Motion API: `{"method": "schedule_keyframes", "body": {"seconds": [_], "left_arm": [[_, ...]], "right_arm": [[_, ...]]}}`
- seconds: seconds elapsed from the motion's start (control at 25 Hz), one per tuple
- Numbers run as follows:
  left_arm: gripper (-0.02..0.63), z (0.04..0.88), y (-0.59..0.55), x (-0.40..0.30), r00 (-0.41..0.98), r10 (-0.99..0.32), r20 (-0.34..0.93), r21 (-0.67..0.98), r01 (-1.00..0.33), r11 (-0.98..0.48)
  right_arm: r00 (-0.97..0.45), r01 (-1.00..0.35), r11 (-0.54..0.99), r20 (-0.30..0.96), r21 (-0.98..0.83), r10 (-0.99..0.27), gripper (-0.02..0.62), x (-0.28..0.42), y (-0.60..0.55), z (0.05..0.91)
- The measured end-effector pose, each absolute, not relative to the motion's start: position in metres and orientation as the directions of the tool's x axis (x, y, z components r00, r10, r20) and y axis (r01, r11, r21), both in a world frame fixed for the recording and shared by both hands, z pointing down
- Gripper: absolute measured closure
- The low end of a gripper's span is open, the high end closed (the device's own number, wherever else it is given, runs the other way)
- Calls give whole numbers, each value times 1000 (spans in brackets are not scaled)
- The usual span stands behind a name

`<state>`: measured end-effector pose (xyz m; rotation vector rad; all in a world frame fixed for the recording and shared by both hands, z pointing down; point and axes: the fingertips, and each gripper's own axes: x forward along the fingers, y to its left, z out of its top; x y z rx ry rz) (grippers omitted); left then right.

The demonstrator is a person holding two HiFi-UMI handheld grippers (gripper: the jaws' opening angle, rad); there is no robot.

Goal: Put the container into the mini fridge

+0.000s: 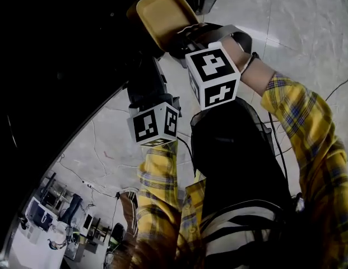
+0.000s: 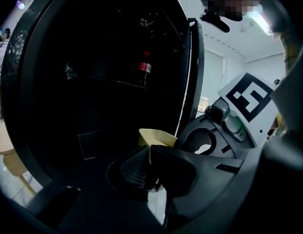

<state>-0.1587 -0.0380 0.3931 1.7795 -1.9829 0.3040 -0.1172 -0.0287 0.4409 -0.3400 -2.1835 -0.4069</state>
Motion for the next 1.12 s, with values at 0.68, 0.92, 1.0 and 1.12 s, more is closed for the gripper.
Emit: {"method": "schedule_keyframes", "body": {"seconds": [0.68, 0.92, 1.0, 1.12], "left_arm": [[580, 407, -59, -183, -162, -887, 433, 101, -969, 227], [580, 416, -68, -195, -172, -889, 425, 116, -963, 242], [580, 415, -67, -193, -170, -889, 425, 114, -964, 239], [580, 418, -65, -189, -172, -888, 426, 108, -965, 238]], "right_arm": [[-672, 391, 865, 740, 315, 34, 552, -181, -87, 457], [-670, 404, 850, 742, 338, 23, 552, -191, -102, 468], [-674, 410, 835, 739, 367, 6, 552, -191, -101, 468], [-693, 379, 836, 721, 397, -28, 552, -193, -105, 470]]}}
